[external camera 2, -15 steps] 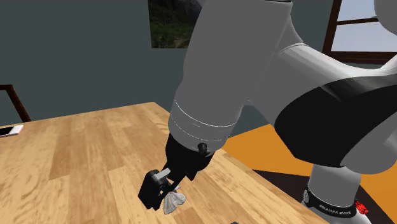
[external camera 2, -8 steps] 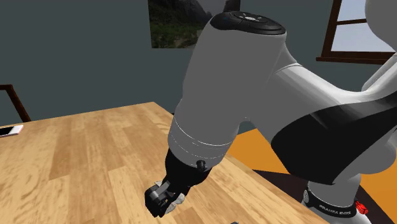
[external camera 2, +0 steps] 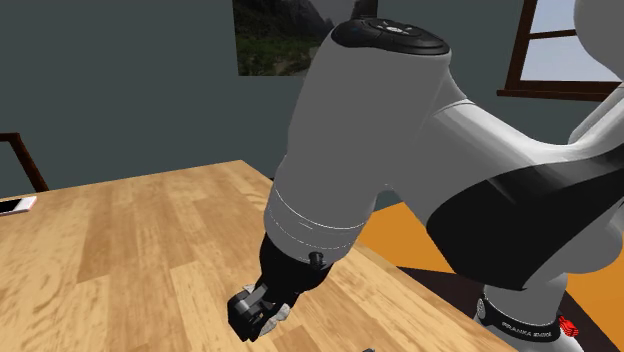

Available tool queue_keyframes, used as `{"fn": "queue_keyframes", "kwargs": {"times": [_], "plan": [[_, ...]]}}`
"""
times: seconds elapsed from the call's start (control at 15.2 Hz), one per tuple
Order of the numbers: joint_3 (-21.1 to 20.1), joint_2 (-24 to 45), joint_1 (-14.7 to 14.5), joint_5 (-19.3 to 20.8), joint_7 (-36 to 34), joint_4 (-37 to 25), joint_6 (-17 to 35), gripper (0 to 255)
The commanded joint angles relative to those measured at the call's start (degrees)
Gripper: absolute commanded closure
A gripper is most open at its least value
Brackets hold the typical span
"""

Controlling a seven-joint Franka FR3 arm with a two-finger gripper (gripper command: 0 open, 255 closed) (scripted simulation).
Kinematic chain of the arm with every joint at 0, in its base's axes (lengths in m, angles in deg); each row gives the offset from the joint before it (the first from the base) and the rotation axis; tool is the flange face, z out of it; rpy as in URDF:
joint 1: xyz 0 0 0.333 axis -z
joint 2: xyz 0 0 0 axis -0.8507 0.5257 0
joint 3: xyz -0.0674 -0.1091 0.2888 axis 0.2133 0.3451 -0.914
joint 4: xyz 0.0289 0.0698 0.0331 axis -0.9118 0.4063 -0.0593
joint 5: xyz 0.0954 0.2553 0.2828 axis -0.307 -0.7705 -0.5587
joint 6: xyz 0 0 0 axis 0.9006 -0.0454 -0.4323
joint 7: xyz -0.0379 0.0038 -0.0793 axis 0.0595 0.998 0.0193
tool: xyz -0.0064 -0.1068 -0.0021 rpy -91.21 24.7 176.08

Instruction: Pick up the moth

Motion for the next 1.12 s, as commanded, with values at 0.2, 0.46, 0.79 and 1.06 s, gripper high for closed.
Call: {"fn": "queue_keyframes", "kwargs": {"times": [0.2, 0.46, 0.79, 1.06], "plan": [[1.87, -1.58, -1.19, -1.06, 1.79, -1.49, -3.22, 255], [3.46, -2.95, -2.04, -1.77, 3.28, -3.42, -6.4, 255], [5.16, -4.32, -2.72, -2.34, 4.87, -6.08, -10.3, 255], [5.8, -4.79, -2.92, -2.49, 5.49, -7.31, -11.95, 255]]}}
